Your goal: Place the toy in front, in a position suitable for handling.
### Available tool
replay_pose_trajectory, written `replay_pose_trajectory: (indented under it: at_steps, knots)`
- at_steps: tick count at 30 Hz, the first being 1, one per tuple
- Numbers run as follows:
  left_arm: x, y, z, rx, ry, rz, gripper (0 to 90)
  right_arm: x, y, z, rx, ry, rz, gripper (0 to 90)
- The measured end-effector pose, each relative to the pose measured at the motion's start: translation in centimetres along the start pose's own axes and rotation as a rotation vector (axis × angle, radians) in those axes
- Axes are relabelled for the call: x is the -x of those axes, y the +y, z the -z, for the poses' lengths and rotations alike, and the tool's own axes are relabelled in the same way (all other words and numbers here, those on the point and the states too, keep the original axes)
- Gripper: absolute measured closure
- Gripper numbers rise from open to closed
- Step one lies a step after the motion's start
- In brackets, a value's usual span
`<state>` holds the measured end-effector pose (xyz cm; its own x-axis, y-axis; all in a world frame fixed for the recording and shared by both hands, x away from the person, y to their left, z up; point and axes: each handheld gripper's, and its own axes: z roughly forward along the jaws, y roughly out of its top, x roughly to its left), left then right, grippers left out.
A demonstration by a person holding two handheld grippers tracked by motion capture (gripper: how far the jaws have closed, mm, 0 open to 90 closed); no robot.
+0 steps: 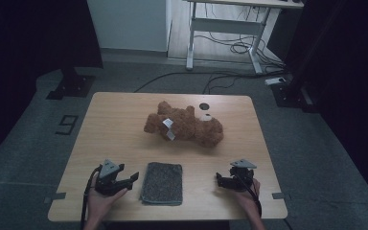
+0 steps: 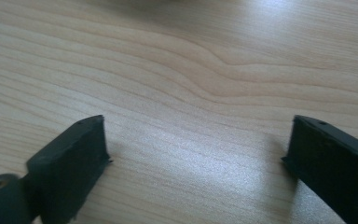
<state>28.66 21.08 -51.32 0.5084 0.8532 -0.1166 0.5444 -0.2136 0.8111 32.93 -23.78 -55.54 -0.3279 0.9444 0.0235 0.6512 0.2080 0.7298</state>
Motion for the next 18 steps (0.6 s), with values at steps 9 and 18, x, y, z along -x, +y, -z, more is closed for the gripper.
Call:
replay_pose_trajectory:
  at_steps: [9, 18]
  knots:
    - [0.1, 0.9, -0.4, 0.004, -0.003, 0.005, 27.9, 0.9, 0.4, 0.6, 0.06, 0.042, -0.069, 8.9]
    - [-0.4, 3.6, -1.1, 0.029, -0.009, 0.005, 28.0, 0.4, 2.2, 0.8, 0.108, 0.065, -0.057, 10.1]
